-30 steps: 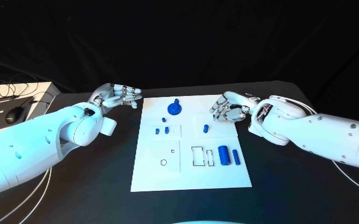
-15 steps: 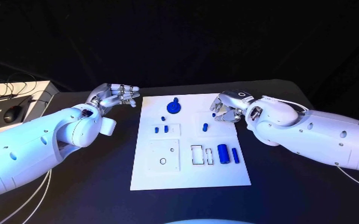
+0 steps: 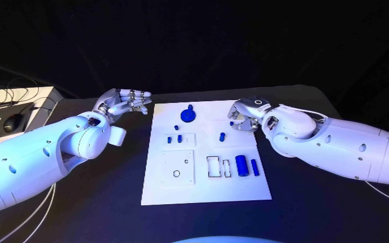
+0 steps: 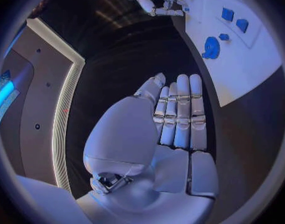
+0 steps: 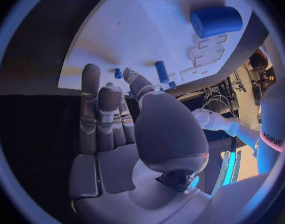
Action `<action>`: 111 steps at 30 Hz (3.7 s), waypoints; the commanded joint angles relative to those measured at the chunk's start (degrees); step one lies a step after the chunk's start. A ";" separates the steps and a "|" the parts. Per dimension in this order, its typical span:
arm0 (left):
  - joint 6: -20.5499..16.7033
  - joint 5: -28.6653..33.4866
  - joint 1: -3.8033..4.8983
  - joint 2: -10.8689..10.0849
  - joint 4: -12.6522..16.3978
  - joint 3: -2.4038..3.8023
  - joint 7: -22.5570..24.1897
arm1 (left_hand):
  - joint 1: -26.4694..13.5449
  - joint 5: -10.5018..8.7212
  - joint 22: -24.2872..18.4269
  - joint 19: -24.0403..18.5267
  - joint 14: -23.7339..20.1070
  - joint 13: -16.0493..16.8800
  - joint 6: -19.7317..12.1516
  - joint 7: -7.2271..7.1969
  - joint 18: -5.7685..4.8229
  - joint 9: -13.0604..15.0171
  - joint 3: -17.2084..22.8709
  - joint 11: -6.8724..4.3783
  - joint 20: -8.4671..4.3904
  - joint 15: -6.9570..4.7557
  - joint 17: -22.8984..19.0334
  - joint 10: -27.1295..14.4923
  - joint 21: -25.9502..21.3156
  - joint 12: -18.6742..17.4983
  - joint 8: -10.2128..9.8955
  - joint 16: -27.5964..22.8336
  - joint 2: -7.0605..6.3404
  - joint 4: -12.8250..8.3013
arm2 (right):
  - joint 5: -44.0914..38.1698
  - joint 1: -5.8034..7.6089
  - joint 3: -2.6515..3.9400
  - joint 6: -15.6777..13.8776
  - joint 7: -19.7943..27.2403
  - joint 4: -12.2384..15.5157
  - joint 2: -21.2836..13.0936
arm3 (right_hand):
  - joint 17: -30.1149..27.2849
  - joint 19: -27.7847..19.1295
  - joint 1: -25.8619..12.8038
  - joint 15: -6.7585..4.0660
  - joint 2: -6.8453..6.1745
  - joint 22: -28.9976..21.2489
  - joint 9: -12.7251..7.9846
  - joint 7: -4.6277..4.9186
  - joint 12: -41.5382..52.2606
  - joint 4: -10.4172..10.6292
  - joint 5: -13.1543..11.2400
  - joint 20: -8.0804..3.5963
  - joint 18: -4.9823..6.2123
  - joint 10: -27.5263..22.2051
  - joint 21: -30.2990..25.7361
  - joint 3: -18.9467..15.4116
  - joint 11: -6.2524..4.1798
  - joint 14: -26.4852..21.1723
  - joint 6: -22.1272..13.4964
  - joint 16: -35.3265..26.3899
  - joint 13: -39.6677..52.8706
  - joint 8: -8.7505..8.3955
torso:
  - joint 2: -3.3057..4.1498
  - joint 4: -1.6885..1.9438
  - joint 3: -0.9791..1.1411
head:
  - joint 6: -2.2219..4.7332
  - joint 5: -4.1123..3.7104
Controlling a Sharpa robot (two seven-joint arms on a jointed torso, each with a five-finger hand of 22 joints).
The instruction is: Assemble the parts on the task board
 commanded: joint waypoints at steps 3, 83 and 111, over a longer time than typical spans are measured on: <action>-0.17 0.30 -0.04 -0.05 0.39 0.04 0.66 | 0.04 -0.01 0.10 0.46 0.03 -0.06 -0.27 -0.04 -0.12 -0.05 -0.40 0.12 0.03 0.02 0.07 -0.08 0.19 -0.27 -0.17 0.21 0.49 -0.04 | -1.26 -0.23 0.02 1.61 -0.61 -0.71 0.59 | -0.12 0.04 -0.33 0.25 -0.72 1.71 0.02 0.28 -0.08 0.44 -0.29 0.51 0.99 0.10 -0.48 4.42 -0.01 -0.41 0.47 0.78 -0.11 -0.07 | 0.00 -0.04 0.01 | -0.02 -0.08; -0.08 0.34 -0.04 0.13 -1.12 0.04 -1.51 | 0.09 0.11 0.66 0.44 0.05 -0.05 -1.86 0.55 0.28 -0.04 0.18 0.66 0.37 0.24 0.03 -1.53 -0.02 -0.35 -0.14 -0.18 0.32 -0.09 | 13.55 0.90 1.22 -5.36 2.35 5.12 -3.45 | 0.33 2.86 1.11 -1.33 5.16 23.10 1.45 -1.09 -0.14 -1.82 -5.34 -1.08 -0.30 7.85 -12.80 12.24 -2.39 -0.46 6.17 1.63 0.01 0.15 | -0.06 -0.06 0.10 | -0.19 0.63; -2.77 1.97 0.04 2.35 0.13 0.01 0.19 | -0.02 0.11 0.55 0.28 -0.60 -0.05 -1.78 0.44 0.33 -0.03 0.25 0.73 0.64 0.42 -0.04 -1.89 -0.55 -0.01 -0.11 -0.47 0.11 0.08 | 9.36 -4.29 -0.15 -7.59 4.50 12.40 4.80 | 0.13 5.17 0.90 -1.31 5.63 29.65 1.45 -0.99 -0.14 -2.66 -5.01 -1.03 -0.20 7.69 -18.69 11.89 -2.32 -0.36 5.98 1.39 0.01 0.13 | -0.70 0.20 -0.93 | -1.45 5.21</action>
